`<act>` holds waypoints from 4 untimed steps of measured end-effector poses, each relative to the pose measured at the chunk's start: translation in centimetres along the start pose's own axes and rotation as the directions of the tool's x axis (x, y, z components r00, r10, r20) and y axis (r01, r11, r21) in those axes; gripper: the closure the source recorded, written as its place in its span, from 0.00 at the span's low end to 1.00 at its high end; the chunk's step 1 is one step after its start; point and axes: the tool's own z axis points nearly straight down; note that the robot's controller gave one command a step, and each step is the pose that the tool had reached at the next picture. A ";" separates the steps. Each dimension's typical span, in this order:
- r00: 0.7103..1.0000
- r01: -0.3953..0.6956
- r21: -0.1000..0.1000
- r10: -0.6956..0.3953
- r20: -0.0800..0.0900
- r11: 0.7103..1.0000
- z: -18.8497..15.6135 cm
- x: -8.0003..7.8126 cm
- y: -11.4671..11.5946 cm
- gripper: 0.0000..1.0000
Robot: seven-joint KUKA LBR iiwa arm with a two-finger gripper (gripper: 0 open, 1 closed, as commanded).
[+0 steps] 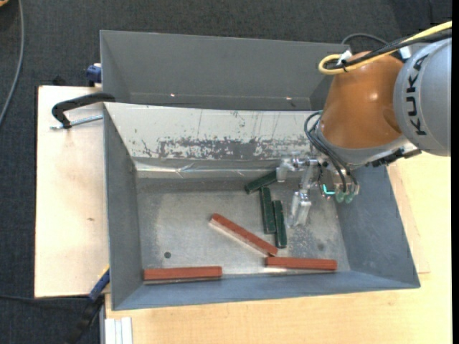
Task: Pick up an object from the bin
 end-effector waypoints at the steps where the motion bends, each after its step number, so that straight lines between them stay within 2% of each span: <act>1: 1.000 0.000 0.000 0.000 0.009 1.000 -0.4 -0.2 0.0 0.00; 2: 0.998 -0.066 -0.001 0.066 0.012 0.998 6.7 1.1 4.9 0.00; 3: 0.990 -0.142 -0.002 0.142 0.008 0.990 7.3 1.5 6.7 0.00; 4: 0.992 -0.128 -0.001 0.128 0.008 0.992 6.6 2.8 9.3 0.00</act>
Offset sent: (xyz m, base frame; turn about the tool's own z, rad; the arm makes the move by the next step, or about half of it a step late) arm -0.0195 0.0684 -0.0975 0.0875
